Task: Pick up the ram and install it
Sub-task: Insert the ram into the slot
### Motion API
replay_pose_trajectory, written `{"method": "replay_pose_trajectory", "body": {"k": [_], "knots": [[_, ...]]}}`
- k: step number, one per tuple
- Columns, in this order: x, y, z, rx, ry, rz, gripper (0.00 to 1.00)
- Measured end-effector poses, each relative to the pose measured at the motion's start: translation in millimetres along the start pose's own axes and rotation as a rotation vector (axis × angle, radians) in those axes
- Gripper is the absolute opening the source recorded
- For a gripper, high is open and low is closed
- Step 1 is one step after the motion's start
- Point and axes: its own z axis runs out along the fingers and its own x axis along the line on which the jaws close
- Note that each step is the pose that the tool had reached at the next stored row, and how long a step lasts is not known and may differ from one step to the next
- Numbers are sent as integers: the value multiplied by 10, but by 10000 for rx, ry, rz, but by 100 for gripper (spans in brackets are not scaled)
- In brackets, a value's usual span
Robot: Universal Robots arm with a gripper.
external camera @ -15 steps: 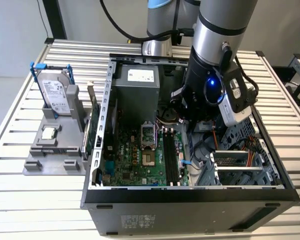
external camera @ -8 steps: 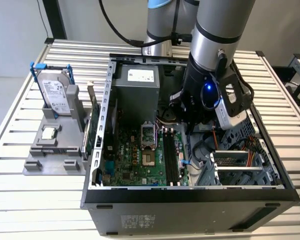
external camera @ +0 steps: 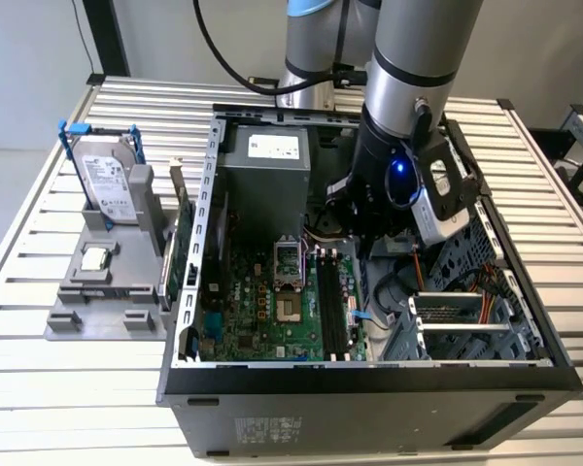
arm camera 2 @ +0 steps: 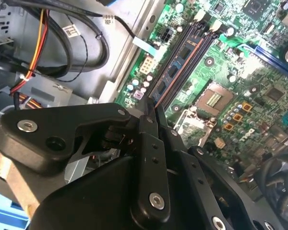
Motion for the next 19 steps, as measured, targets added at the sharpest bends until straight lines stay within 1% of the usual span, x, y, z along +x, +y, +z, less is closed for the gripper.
{"method": "replay_pose_trajectory", "body": {"k": [4,5,10,13,17,19], "knots": [[1,1,38,62,1,-112,0],[2,1,39,74,8,-112,0],[2,1,47,70,7,-114,0],[3,0,76,75,9,-115,0],[5,-2,140,74,9,-116,0],[6,-2,153,75,17,-114,0]]}}
